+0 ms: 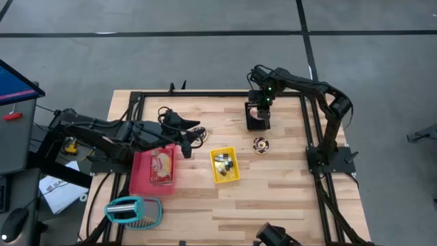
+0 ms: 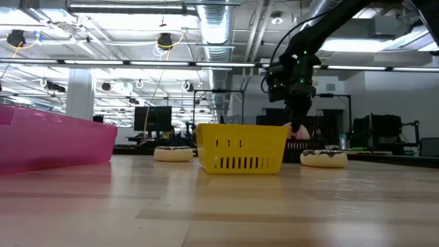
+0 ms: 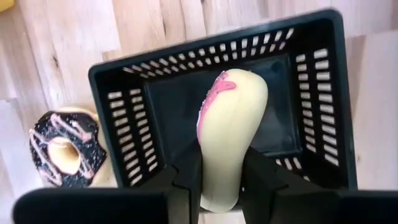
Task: Pick & Place Food Item
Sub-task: Put the pink donut into the black bin
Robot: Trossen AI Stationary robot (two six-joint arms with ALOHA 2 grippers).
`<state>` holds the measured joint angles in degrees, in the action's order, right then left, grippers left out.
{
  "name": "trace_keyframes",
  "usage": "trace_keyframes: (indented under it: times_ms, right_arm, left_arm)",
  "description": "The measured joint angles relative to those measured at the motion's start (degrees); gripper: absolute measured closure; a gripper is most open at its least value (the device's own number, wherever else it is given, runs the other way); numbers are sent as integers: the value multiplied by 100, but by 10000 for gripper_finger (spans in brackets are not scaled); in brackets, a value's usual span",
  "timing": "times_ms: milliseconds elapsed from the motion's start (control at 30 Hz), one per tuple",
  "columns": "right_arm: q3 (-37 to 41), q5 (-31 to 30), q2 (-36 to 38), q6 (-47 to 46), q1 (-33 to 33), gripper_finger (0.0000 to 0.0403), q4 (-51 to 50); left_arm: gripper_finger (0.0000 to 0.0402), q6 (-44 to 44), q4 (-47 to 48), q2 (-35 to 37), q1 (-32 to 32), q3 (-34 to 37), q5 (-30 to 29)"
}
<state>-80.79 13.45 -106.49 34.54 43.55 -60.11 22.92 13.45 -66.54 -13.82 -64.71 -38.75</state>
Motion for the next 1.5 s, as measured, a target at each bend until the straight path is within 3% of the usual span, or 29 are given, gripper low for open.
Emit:
trace_keyframes:
  times_ms: [833,1500]
  right_arm:
    - [-9,-47,-60,55,78,319,437]
    - [-5,-345,-58,28,124,230,640]
  left_arm:
    - [229,179,-36,2,-2,-2,146]
    - [229,341,-116,4,-92,-2,261]
